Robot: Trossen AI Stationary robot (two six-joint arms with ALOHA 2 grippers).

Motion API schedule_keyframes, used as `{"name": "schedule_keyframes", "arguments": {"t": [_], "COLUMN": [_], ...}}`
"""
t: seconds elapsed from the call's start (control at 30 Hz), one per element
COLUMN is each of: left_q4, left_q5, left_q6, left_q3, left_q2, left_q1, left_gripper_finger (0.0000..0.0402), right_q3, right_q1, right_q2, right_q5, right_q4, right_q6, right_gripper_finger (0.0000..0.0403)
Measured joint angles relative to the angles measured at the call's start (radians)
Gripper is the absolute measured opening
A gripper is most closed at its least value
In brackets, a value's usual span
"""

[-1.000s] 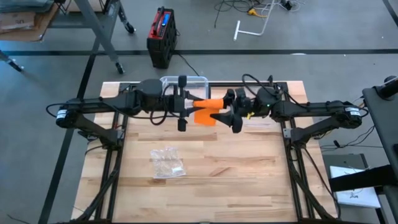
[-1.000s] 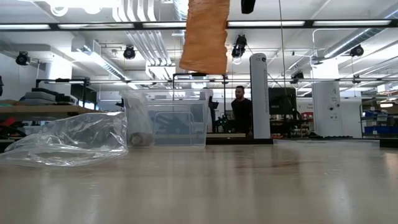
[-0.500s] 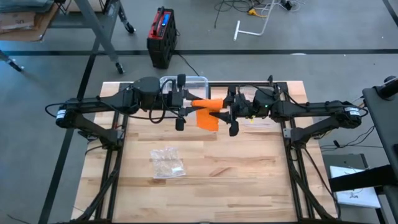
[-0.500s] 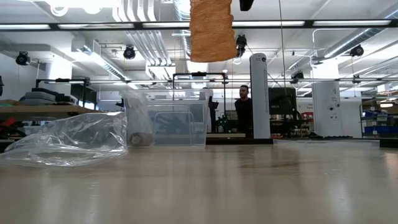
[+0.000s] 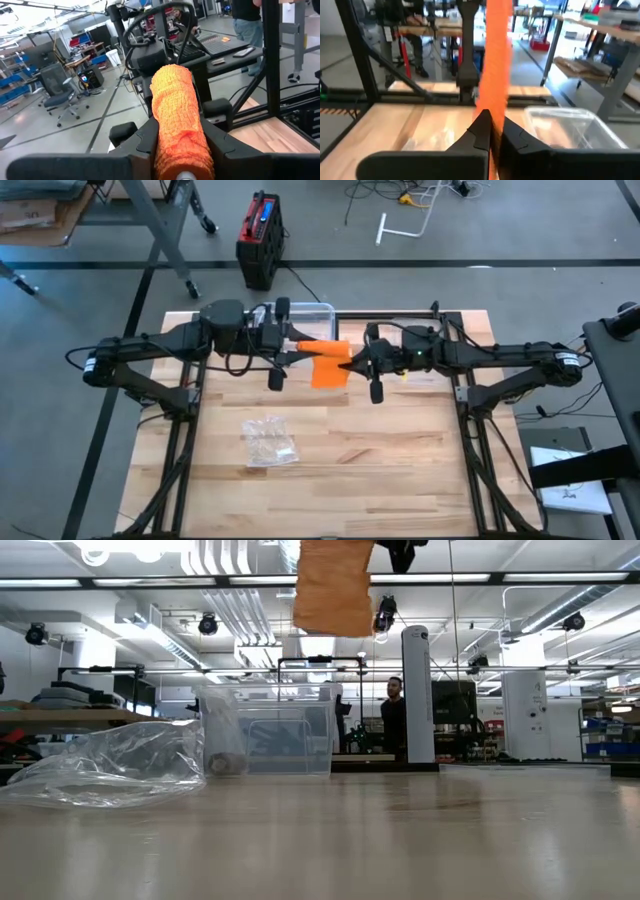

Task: Roll bandage
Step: Roll the orange bandage

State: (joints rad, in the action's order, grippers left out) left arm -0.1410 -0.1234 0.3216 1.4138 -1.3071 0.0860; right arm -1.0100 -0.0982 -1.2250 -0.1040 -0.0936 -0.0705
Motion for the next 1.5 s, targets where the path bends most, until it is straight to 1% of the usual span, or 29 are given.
{"name": "schedule_keyframes", "arguments": {"t": [0.23,0.47,0.57,0.7,0.83,0.97,1.13,1.27,1.4,1.5], "left_q4": [-0.044,-0.064,-0.062,-0.061,-0.061,-0.062,-0.081,-0.08,-0.068,-0.062], "left_q5": [0.0,0.0,0.0,0.0,0.0,0.0,0.0,0.0,0.0,0.0], "left_q6": [-0.028,-0.025,-0.009,0.011,0.035,0.045,0.126,0.219,0.247,0.247], "left_q3": [-0.002,-0.003,-0.003,-0.004,-0.003,-0.004,-0.004,-0.004,-0.005,-0.005], "left_q2": [0.014,0.001,-0.005,-0.005,-0.005,-0.005,-0.005,-0.005,-0.015,-0.02], "left_q1": [0.0,0.0,0.0,-0.001,-0.002,-0.003,-0.005,-0.008,-0.015,-0.024], "left_gripper_finger": [0.008,0.008,0.008,0.008,0.008,0.008,0.0077,0.0067,0.0065,0.0074], "right_q3": [0.0,0.0,0.0,0.0,-0.004,-0.041,-0.079,-0.09,-0.09,-0.093], "right_q1": [0.003,0.002,0.002,0.002,0.002,0.002,0.002,0.002,0.001,-0.001], "right_q2": [-0.001,-0.001,0.0,0.001,0.002,0.009,0.015,0.015,0.013,0.013], "right_q5": [0.0,-0.004,-0.008,-0.046,-0.061,-0.067,-0.167,-0.175,-0.13,-0.123], "right_q4": [0.074,0.029,-0.006,-0.016,-0.022,-0.023,-0.024,-0.048,-0.046,-0.046], "right_q6": [-0.001,0.031,0.082,0.175,0.243,0.294,0.382,0.481,0.485,0.448], "right_gripper_finger": [0.0001,0.0,0.0011,0.0052,0.0112,0.0176,0.0251,0.0304,0.0338,0.0345]}}
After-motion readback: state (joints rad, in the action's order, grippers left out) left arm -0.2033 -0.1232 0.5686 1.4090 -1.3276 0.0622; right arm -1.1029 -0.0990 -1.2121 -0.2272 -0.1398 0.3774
